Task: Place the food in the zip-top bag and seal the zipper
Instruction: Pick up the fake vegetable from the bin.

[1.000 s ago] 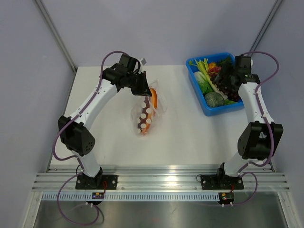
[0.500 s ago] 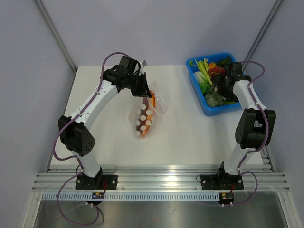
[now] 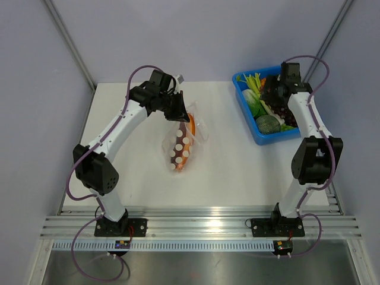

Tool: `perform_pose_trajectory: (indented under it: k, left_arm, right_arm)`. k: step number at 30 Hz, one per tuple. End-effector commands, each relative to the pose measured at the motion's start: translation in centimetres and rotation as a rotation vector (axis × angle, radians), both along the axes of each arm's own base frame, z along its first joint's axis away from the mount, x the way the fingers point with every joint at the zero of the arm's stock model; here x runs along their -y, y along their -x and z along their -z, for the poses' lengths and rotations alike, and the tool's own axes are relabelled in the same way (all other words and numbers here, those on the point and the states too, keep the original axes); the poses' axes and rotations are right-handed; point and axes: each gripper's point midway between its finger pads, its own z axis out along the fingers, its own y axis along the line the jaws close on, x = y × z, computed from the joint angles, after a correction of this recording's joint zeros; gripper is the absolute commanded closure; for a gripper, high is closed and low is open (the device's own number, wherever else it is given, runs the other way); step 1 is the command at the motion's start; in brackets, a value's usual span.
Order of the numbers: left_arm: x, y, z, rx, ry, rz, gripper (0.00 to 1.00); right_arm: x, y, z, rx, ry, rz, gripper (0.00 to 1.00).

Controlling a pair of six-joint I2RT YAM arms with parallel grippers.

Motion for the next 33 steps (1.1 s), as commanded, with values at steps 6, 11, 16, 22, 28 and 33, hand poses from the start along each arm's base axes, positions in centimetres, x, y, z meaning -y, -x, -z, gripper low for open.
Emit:
perform_pose_trajectory:
  k: [6, 11, 16, 22, 28, 33]
  left_arm:
    - [0.4, 0.4, -2.0, 0.062, 0.025, 0.014, 1.0]
    - [0.3, 0.8, -2.1, 0.06, 0.02, 0.014, 1.0]
    - [0.3, 1.5, -1.3, 0.041, 0.01, 0.019, 1.0]
    - [0.5, 2.5, -0.8, 0.033, 0.0, 0.025, 1.0]
    - [0.2, 3.1, -0.7, 0.039, -0.006, 0.017, 1.0]
    - [0.4, 3.0, -0.9, 0.042, 0.004, 0.02, 1.0]
  right_arm:
    - [-2.9, -9.4, -5.7, 0.219, 0.298, -0.116, 0.18]
    - [-3.6, -13.6, -5.2, 0.256, 0.445, -0.152, 0.18]
    - [-3.7, -16.9, -3.0, 0.266, 0.507, -0.143, 0.26]
    - [-3.6, -19.3, 0.0, 0.263, 0.554, -0.155, 0.32]
    - [-4.2, -20.0, 2.0, 0.249, 0.539, -0.175, 0.57]
    - [-4.0, -19.4, -0.8, 0.284, 0.524, -0.137, 1.0]
